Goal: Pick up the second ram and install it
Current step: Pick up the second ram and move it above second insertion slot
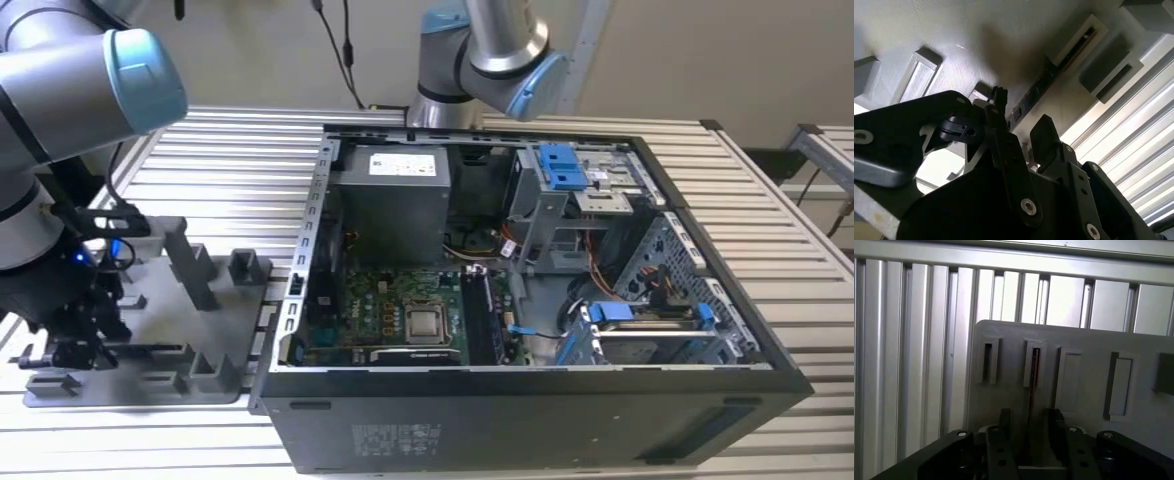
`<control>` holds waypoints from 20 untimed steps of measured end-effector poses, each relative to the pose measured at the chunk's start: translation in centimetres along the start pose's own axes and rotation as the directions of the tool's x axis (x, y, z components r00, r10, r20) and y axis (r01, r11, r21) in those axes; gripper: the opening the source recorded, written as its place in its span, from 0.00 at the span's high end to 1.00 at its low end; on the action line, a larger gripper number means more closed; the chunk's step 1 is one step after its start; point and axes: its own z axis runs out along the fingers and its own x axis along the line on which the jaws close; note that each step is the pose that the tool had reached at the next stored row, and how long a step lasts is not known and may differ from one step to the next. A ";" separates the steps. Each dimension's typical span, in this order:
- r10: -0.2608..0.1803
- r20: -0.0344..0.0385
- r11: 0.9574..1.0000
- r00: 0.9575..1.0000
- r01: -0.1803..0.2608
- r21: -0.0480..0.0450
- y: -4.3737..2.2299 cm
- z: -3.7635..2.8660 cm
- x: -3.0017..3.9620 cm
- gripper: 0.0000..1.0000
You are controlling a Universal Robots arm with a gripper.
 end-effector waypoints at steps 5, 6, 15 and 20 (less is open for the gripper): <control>0.004 0.000 1.000 1.000 -0.004 0.000 0.00 0.00 0.00 0.73; 0.005 0.000 1.000 1.000 -0.005 0.000 0.00 0.00 0.00 0.79; 0.012 0.000 1.000 1.000 -0.012 0.000 0.00 0.00 0.00 0.86; 0.016 0.000 1.000 1.000 -0.016 0.000 0.00 0.00 0.00 0.86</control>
